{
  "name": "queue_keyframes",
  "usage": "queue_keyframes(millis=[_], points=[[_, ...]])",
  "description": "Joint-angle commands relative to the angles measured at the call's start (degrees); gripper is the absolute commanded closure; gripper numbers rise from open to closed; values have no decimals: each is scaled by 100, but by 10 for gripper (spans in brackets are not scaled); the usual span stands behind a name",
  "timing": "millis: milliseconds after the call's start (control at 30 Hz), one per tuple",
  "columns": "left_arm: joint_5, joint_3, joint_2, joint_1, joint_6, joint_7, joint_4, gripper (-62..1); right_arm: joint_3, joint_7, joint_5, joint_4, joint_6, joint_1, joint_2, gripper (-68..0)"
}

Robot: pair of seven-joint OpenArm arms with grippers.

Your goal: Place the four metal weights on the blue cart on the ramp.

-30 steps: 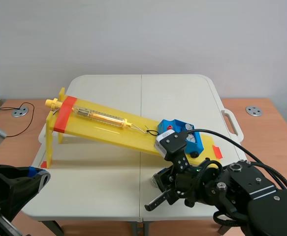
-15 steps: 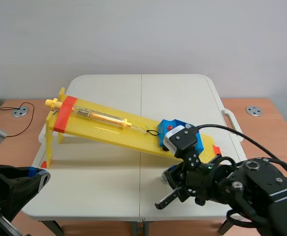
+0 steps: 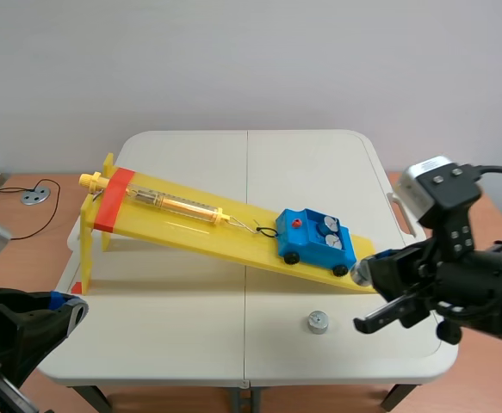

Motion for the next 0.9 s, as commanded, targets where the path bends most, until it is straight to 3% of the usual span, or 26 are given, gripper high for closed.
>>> queue_keyframes(millis=[0,200,367,633,867], points=[[-251,-94,46,-114,-162,-553,380,-34,461,483,787,693,46,109,208,-6],[-251,-94,46,-114,-162,-553,380,-34,1386,269,1602,1093,46,-52,203,-6],[-251,-94,46,-111,-164,-551,380,-34,1488,304,1657,1069,20,256,181,-6],[-249,-94,44,-114,-164,-476,380,-34,1187,328,1460,525,-9,1027,-52,-6],[-249,-94,44,-114,-164,-448,380,-34,669,490,765,-317,-79,1851,-341,-7]])
